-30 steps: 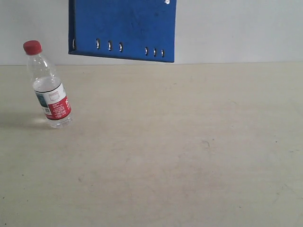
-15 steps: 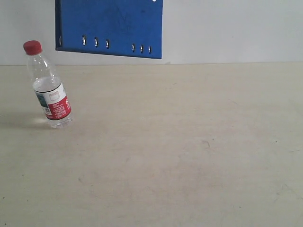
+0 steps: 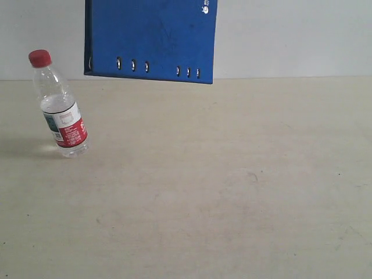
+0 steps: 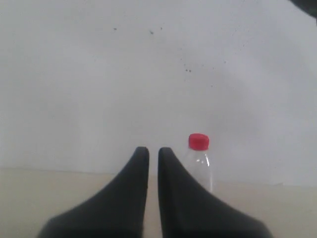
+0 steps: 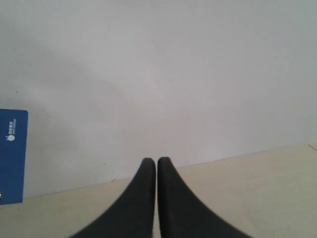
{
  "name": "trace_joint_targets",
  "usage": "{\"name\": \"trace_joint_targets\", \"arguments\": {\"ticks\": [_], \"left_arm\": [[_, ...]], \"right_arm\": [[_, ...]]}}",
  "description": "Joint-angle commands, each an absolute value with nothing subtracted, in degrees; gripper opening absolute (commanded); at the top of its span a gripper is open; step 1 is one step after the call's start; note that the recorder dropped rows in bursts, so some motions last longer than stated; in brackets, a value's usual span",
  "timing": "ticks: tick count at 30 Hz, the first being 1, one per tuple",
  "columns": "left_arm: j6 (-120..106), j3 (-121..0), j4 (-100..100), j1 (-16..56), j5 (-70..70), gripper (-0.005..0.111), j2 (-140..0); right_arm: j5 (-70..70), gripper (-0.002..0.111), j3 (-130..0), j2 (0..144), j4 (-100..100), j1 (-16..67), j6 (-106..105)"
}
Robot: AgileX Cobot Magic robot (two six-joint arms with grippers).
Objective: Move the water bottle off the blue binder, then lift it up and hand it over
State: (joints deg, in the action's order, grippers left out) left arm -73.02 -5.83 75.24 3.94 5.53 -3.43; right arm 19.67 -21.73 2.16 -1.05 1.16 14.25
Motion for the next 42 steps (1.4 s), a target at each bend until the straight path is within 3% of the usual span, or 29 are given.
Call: {"name": "trace_joint_targets", "arguments": {"ticks": [1,13,37,42], "left_arm": [[-73.2,-2.4,75.1,3.8,10.6,0.007,-3.2],[-73.2,0.0,75.4,3.8,9.8,0.007,-3.2],[-73.2,0.0,75.4,3.8,9.6,0.007,-3.2],[-73.2,0.0,75.4,3.8,9.4,0.007,-2.7]], "right_arm": [[13.4,0.000,-13.8,5.1,-1.6,1.2,14.6],[8.6,0.000,0.0,6.1,-2.0,1.2,20.9],[9.7,0.000,0.0,3.2,0.5,0.7,28.6],[20.3,0.000,0.0,0.0,0.0,-3.5,16.2]]}}
